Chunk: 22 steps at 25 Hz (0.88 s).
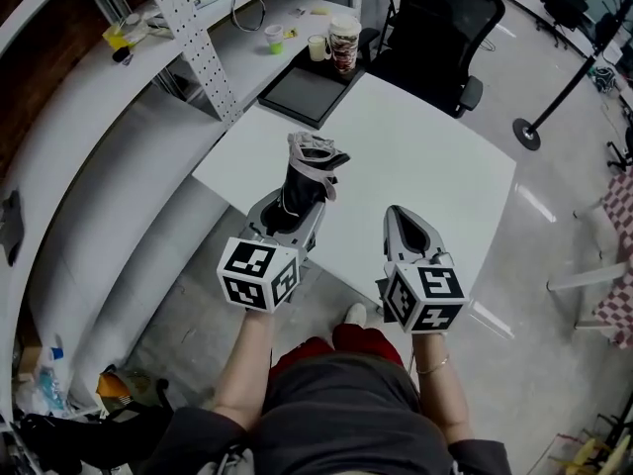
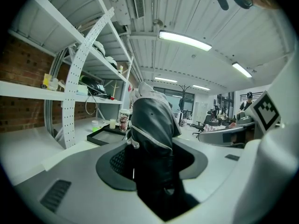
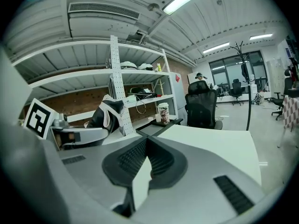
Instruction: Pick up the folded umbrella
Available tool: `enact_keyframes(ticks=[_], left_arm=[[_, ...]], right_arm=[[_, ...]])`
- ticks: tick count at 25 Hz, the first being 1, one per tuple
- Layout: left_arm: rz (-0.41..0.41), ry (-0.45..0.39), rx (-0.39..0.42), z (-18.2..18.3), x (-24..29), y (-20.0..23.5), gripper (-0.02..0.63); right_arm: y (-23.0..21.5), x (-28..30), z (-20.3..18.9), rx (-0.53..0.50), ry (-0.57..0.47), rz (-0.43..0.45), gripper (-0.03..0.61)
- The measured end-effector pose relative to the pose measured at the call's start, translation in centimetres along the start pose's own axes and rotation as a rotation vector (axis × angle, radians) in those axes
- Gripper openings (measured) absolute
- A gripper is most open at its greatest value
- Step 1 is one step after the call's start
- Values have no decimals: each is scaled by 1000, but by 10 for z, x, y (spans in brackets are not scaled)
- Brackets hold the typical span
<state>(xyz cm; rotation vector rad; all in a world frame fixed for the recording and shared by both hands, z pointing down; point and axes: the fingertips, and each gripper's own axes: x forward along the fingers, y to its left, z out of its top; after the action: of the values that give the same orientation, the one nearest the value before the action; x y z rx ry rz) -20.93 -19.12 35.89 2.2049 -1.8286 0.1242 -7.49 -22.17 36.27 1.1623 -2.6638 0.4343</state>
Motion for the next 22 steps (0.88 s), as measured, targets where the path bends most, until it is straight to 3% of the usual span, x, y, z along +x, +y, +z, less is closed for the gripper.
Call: enact_keyframes(ticks=[22], left_arm=[[41,-53,-25,2,-64,24,207]], right_arm=[[62,-16,4,-76,-46,34,17]])
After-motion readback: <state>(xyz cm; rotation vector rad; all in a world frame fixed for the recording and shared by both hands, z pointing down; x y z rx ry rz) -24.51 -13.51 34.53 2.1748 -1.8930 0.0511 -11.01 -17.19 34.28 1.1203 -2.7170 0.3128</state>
